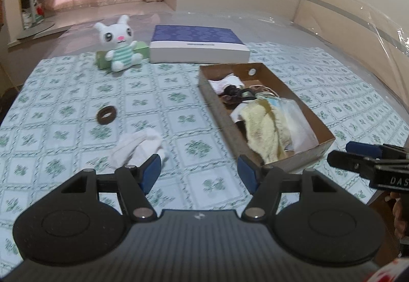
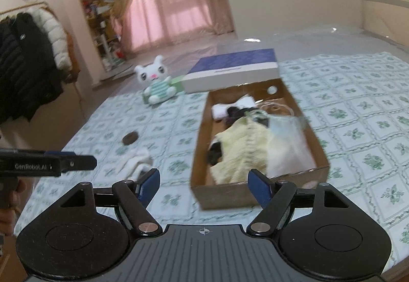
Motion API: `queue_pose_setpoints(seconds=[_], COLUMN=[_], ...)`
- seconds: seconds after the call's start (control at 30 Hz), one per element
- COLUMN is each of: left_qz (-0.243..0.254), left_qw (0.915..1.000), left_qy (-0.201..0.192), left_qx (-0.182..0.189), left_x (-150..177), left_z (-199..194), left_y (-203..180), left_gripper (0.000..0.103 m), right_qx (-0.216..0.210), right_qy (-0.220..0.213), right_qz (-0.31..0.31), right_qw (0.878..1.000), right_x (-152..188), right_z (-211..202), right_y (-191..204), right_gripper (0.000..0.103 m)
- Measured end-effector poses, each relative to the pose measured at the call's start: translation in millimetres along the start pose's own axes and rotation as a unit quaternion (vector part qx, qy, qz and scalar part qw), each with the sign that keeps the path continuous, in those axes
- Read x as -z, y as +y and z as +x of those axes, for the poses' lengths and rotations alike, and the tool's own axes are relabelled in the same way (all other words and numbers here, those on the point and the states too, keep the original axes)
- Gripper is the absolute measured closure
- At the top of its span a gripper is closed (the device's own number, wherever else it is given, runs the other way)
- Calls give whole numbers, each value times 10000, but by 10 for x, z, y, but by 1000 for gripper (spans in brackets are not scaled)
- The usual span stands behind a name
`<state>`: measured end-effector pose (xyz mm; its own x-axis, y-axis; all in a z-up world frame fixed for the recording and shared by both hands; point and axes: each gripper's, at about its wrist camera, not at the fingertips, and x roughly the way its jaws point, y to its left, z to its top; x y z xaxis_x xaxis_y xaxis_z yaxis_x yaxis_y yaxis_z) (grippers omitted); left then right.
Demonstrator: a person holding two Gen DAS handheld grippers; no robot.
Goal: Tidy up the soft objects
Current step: 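Withdraw both grippers from the box toward the white cloth and brown ring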
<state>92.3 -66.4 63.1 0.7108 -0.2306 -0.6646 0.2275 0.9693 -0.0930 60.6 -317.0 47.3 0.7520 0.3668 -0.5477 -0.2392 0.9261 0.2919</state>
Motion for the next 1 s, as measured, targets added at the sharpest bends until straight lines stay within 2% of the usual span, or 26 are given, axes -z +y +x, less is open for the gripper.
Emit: queue_pose_setpoints(seconds=[0.57, 1.0], left_qz=[-380, -631], left_qw=[9982, 9947], left_qy=[266, 508], left_qx=[-374, -630], left_x=[359, 494], left_z=[-192, -94], left_y=[496, 813], left_gripper=[39, 39], right_qx=[-419, -509], right_qy=[621, 913], right_qz=[-540, -569], right_qw=[9957, 9929], right_x=[187, 236], right_z=[362, 752], right_y=[629, 843], right_gripper=[27, 27])
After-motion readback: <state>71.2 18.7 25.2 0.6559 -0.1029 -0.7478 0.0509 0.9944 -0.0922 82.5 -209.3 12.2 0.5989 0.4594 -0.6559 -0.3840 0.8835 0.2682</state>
